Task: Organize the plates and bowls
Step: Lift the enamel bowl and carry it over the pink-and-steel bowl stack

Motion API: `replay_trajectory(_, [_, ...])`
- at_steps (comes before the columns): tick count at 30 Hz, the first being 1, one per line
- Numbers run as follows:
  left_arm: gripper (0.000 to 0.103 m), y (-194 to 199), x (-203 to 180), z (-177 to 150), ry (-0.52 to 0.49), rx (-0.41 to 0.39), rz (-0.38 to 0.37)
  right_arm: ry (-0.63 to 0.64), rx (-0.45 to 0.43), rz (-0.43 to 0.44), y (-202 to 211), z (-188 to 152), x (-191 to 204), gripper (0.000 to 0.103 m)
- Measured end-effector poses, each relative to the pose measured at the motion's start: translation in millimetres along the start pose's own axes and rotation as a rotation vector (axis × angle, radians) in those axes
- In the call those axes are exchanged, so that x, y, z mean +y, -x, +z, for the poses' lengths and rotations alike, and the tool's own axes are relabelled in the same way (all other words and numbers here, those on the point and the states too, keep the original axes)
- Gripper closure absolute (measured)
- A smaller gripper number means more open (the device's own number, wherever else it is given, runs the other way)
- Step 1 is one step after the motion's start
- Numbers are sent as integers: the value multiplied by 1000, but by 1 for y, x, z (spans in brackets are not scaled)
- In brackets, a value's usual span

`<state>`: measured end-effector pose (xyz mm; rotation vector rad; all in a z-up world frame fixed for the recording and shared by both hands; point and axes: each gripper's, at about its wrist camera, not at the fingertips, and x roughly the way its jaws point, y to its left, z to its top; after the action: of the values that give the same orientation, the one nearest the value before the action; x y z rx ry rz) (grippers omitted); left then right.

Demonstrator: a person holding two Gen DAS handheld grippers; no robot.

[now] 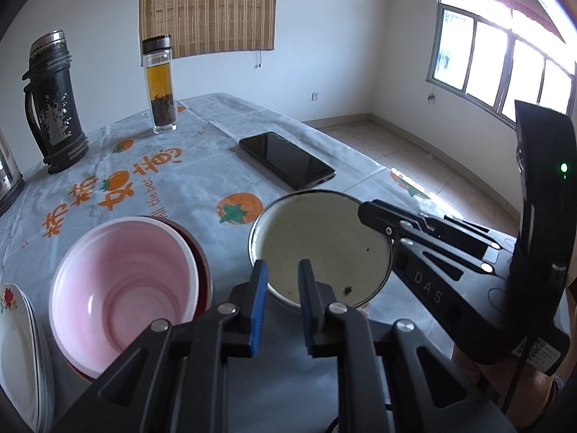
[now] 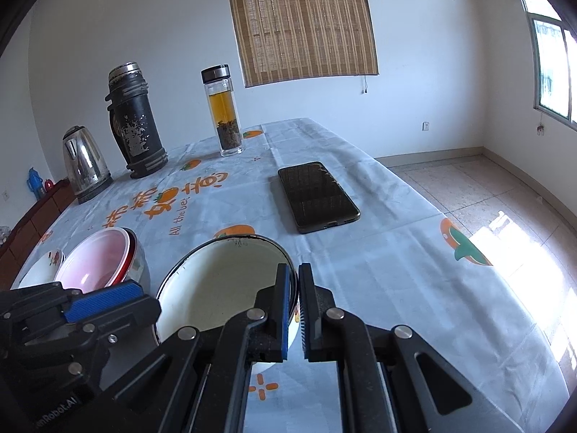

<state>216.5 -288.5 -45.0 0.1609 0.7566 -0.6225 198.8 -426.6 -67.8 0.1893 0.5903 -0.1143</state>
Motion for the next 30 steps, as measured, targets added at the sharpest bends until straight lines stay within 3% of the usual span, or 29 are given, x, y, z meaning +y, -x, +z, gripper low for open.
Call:
replay_trajectory(4, [88,-3,0,0,17,-5,60,-36,16,21,-3,0,-7,97])
replay_trajectory(9, [88,-9,6,-1,45,11,35,-62,27,41,-6,0,-11,97])
replay_trajectory(12, [88,-12,0,-1,23,1,73,-43,19,28,-4,-1,-7,97])
replay_trajectory(30, [88,-1,2,-6,32,-59,35,-26,-57,37,10,-1,-6,97])
